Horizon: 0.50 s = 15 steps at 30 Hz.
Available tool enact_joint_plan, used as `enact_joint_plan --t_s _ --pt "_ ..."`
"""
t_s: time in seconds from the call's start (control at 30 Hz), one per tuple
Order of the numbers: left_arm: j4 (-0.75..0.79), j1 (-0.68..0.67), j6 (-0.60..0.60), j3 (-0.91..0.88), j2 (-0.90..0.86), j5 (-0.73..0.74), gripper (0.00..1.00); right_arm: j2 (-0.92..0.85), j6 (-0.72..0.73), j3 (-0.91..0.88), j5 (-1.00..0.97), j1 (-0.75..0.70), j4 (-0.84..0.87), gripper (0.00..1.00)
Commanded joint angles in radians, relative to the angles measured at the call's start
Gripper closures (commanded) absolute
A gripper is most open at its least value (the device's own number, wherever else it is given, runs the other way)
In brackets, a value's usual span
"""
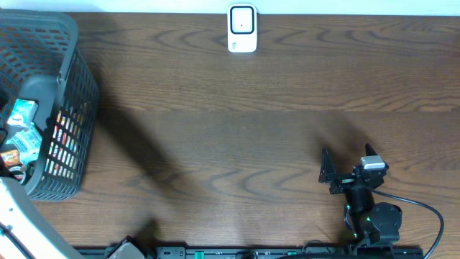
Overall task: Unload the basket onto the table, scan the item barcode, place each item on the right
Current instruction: 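Lower the left gripper into the basket and grasp the green wipes pack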
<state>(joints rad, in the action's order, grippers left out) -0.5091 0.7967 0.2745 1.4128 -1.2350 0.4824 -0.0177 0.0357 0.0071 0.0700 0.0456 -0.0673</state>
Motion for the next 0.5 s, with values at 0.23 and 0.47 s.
enact_joint_plan --t_s 0.23,0.47 --pt "-0.230 0.001 0.019 -0.001 -0.306 -0.371 0.02 0.003 -0.015 -0.002 -0.008 0.008 -0.004 0.01" --pt "-0.276 0.001 0.083 -0.001 -0.513 -0.407 0.02 0.003 -0.015 -0.002 -0.008 0.008 -0.004 0.01"
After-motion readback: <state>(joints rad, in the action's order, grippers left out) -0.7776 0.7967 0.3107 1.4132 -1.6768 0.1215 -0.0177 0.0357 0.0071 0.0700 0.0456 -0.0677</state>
